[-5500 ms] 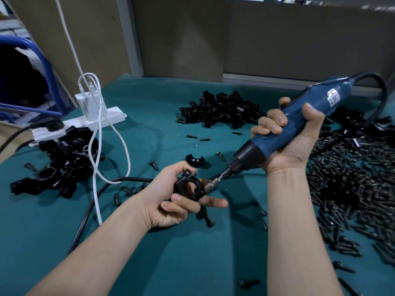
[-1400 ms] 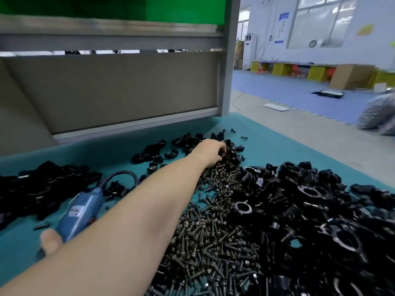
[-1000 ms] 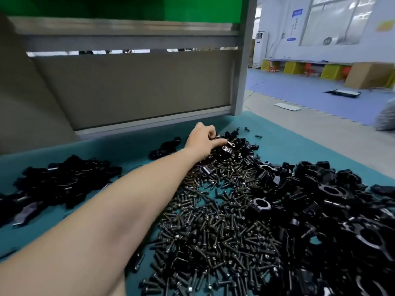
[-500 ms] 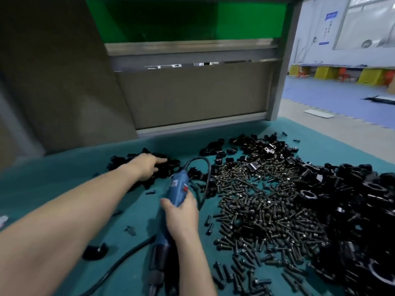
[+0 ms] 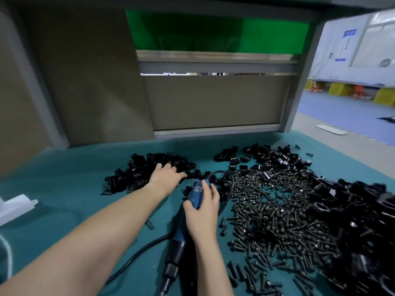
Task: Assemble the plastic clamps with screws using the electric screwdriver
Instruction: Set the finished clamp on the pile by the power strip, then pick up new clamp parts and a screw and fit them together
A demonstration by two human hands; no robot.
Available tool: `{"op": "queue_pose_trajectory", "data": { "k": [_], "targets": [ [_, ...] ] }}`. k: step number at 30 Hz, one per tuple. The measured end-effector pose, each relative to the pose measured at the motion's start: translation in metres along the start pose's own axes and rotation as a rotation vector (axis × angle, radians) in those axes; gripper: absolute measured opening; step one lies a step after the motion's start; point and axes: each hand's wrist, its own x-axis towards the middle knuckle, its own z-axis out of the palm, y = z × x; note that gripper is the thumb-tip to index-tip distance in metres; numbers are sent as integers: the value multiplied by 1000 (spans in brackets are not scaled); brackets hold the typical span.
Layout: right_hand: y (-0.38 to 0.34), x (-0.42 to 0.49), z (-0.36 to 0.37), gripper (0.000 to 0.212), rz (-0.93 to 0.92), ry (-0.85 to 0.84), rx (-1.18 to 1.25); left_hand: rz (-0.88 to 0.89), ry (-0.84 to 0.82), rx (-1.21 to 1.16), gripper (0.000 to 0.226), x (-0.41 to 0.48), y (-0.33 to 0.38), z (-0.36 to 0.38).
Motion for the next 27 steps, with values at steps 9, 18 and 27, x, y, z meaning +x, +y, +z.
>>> {"op": "queue_pose_trajectory", "data": {
  "k": [9,18,27],
  "targets": [
    [-1,1,-3,47,-16,118,186,8,270,-592,15,-14,-9,-6],
    [-79,-15,-43,35,-321,-225,379,68,101,-2336,15,-150,3,-91],
    [-59,-68,-90,34,-37,-373,456,-463,241,-2167,53,-245,37,-42]
  ]
}}
